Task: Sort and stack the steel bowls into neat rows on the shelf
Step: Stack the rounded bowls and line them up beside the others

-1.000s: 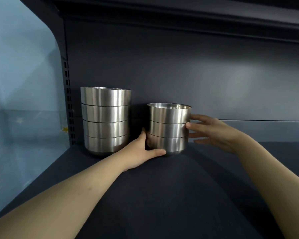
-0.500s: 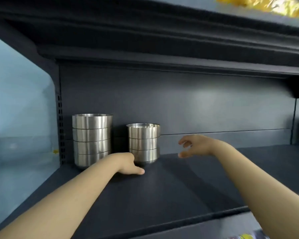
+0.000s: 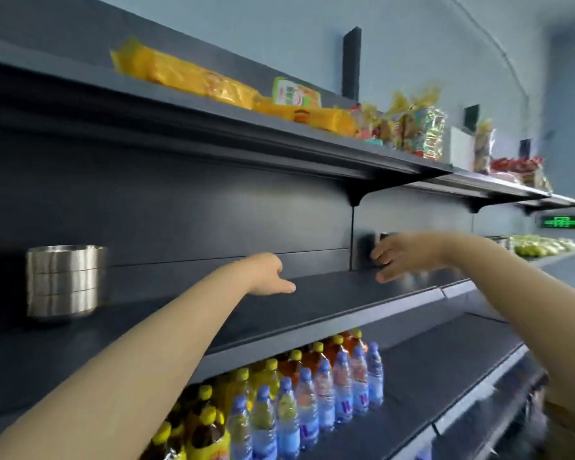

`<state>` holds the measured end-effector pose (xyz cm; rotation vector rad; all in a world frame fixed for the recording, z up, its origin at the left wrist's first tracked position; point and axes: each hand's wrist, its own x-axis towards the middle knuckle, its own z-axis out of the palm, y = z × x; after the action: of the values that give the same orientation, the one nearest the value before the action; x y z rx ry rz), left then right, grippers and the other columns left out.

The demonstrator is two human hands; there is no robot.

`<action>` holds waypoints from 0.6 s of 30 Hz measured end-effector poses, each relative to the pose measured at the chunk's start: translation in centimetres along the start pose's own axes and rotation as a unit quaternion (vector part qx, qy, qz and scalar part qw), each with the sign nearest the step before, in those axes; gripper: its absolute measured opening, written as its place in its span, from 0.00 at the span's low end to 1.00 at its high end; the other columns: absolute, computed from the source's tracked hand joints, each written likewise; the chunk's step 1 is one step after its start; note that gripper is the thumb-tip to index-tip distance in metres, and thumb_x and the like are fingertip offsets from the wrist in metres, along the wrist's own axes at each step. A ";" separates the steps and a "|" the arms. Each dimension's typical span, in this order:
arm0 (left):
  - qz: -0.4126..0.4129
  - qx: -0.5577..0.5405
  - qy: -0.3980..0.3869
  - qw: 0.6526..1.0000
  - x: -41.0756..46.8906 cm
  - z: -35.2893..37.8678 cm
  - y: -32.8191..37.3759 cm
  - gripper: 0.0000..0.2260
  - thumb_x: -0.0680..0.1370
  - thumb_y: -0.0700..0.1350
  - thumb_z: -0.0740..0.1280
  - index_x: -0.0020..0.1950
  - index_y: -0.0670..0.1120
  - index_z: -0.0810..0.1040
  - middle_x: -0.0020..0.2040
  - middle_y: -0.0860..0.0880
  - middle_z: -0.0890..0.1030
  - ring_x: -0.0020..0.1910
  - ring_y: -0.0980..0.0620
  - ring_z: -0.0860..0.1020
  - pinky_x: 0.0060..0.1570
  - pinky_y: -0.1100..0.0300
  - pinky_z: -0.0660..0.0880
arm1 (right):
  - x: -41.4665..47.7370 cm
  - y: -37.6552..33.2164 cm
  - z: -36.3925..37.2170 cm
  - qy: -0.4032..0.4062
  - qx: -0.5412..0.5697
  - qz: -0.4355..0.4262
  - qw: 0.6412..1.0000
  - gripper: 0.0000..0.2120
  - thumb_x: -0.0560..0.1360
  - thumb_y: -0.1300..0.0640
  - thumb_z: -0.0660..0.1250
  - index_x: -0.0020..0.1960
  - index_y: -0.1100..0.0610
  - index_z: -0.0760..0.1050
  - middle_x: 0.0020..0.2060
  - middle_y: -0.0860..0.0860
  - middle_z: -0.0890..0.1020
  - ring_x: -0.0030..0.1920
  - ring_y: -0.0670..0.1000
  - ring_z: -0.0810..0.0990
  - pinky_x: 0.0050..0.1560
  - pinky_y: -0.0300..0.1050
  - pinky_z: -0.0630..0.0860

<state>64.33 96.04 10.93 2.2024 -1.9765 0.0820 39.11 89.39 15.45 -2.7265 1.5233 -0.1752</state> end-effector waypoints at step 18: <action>0.189 -0.048 -0.020 0.981 15.2 5.9 30.0 0.29 0.79 0.59 0.63 0.73 0.42 0.68 0.70 0.45 0.72 0.65 0.45 0.73 0.63 0.53 0.71 | -11.9 29.4 -0.6 0.076 0.006 0.189 0.979 0.25 0.74 0.50 0.70 0.69 0.55 0.71 0.66 0.52 0.76 0.65 0.51 0.74 0.66 0.44 0.68</action>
<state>35.84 77.17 10.51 1.7592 -2.3417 -0.0079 7.93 84.04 12.97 -2.4007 2.0339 -0.3879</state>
